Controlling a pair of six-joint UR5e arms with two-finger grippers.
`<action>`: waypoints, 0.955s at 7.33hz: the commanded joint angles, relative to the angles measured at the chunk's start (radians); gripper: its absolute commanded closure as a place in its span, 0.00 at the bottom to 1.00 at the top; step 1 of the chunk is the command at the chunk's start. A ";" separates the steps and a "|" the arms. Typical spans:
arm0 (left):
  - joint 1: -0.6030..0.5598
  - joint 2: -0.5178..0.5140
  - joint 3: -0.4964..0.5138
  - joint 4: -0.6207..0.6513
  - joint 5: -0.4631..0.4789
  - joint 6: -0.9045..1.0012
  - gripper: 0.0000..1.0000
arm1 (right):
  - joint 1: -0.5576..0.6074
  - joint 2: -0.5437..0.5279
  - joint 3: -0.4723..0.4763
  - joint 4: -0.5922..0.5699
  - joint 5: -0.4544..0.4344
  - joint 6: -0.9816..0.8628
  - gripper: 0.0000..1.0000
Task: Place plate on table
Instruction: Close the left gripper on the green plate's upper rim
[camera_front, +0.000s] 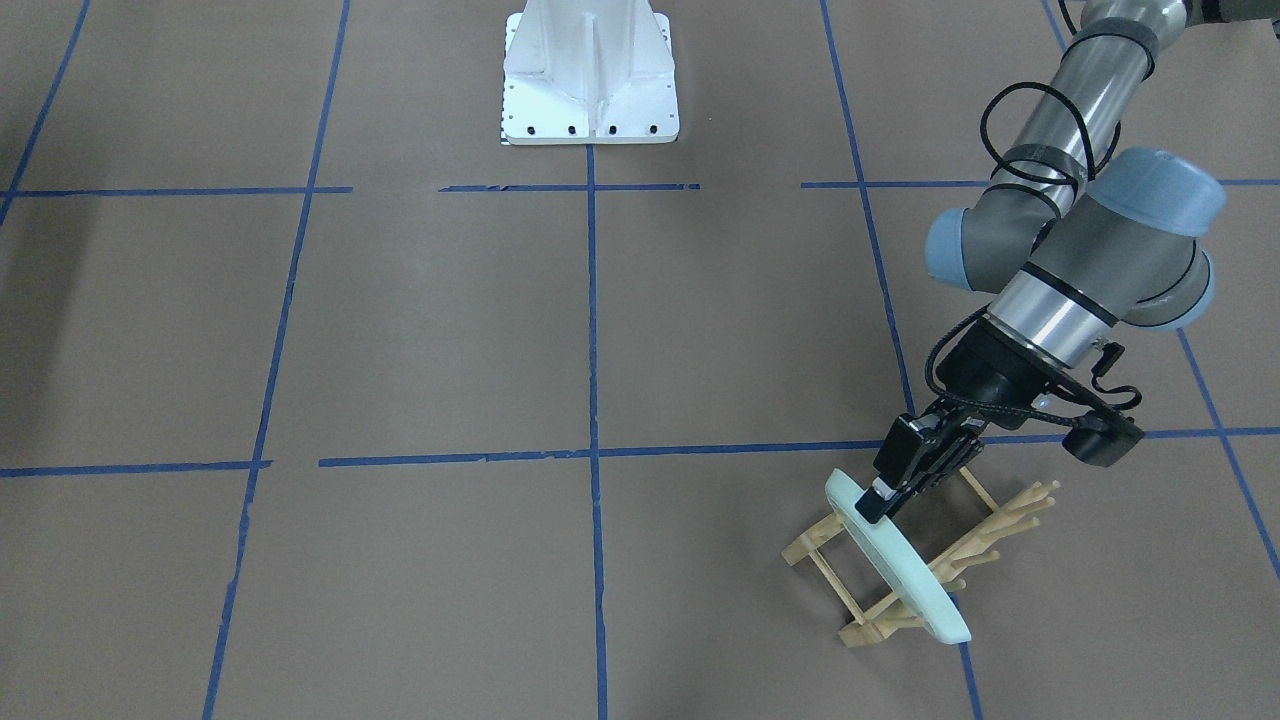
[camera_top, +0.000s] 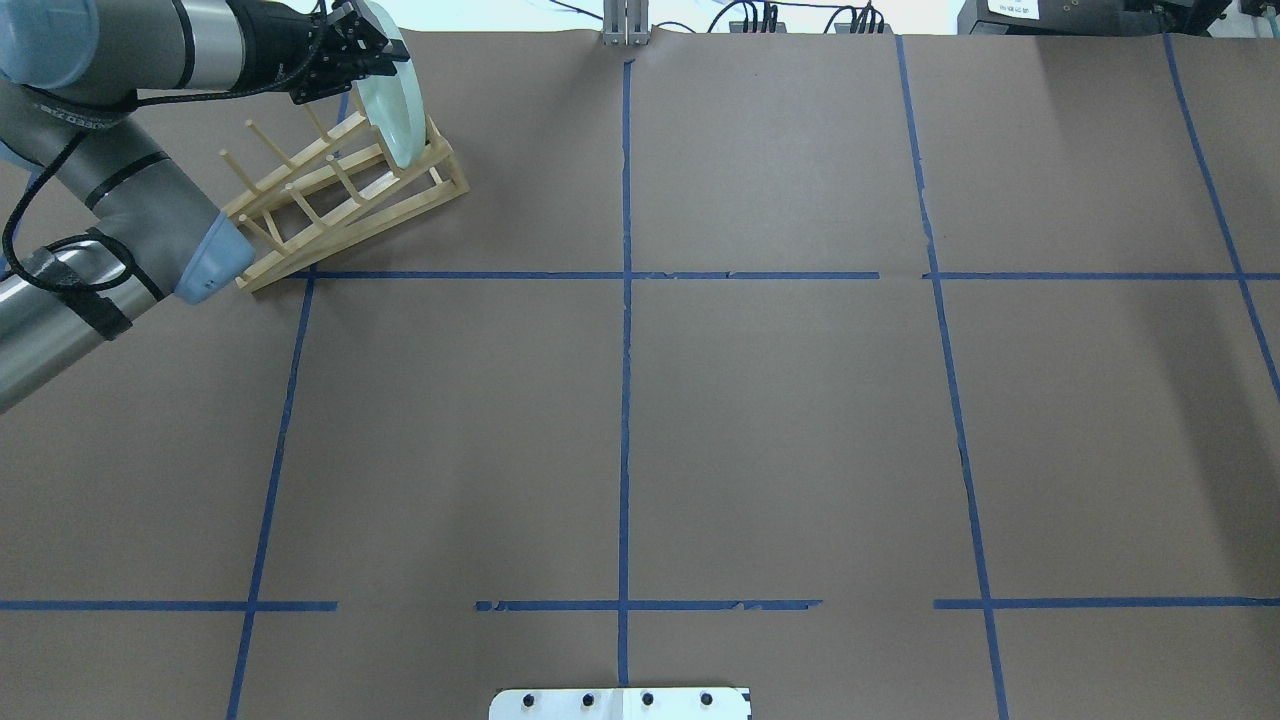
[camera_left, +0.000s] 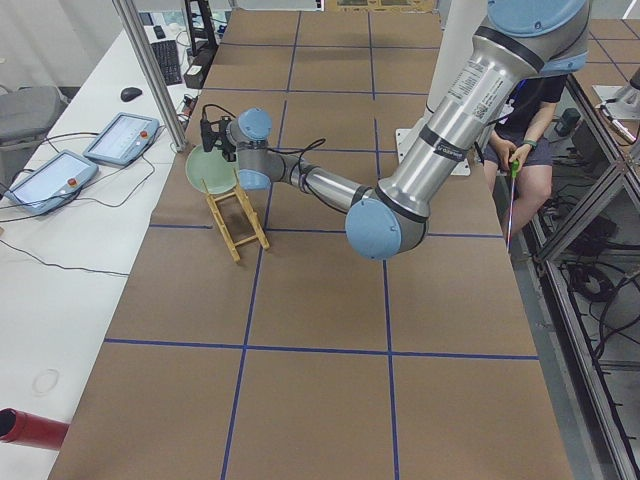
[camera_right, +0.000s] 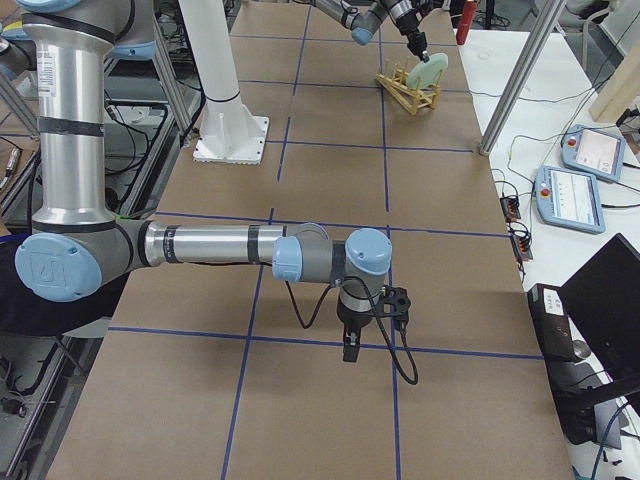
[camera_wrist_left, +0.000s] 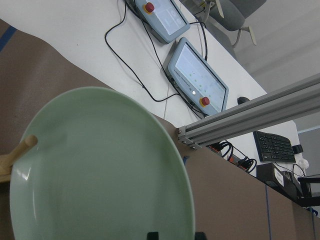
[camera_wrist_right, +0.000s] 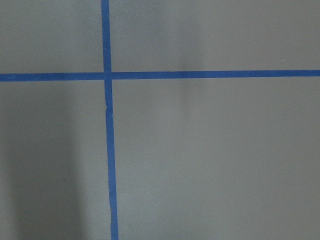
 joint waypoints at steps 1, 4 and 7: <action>-0.001 0.002 0.000 -0.024 -0.001 -0.008 0.96 | 0.001 0.000 0.000 0.000 0.000 -0.001 0.00; -0.009 0.005 -0.007 -0.064 -0.006 -0.034 1.00 | 0.001 0.000 0.000 0.000 0.000 0.000 0.00; -0.059 0.005 -0.026 -0.079 -0.032 -0.044 1.00 | 0.002 0.000 0.000 -0.001 0.000 0.000 0.00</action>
